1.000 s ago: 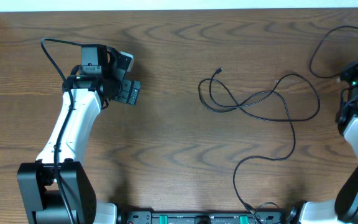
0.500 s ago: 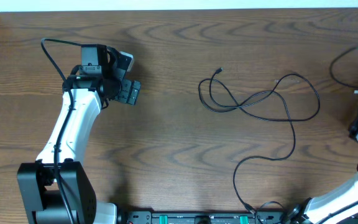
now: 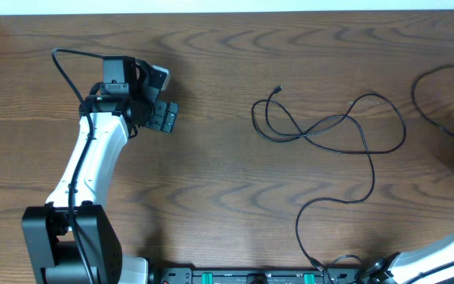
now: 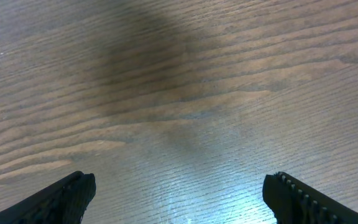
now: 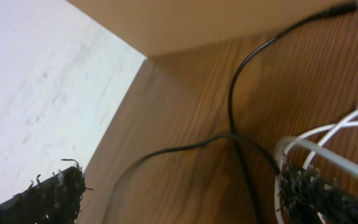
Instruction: Untangle cables
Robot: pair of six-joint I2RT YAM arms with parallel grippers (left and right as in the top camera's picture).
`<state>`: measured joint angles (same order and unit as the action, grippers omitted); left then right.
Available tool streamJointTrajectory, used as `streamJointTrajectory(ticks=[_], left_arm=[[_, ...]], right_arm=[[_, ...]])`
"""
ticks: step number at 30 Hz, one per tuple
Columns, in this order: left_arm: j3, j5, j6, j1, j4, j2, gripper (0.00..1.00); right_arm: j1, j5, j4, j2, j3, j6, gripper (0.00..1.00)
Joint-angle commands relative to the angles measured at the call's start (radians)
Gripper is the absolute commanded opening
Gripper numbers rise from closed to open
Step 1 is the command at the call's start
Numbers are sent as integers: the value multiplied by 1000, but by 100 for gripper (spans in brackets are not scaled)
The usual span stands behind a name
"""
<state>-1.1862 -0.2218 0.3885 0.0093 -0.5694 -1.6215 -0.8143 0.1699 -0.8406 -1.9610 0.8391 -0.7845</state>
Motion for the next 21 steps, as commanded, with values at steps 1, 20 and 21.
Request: streamJointTrajectory(ticks=[1, 20, 21], left_arm=[[-9, 6, -9, 2, -2, -8, 91], [-9, 6, -9, 2, -2, -8, 91], [-9, 6, -9, 2, -2, -8, 91]], right_arm=[[-3, 70, 39, -9, 17, -4, 99], [86, 558, 166, -8, 16, 183, 99], [100, 567, 186, -8, 16, 198, 99]])
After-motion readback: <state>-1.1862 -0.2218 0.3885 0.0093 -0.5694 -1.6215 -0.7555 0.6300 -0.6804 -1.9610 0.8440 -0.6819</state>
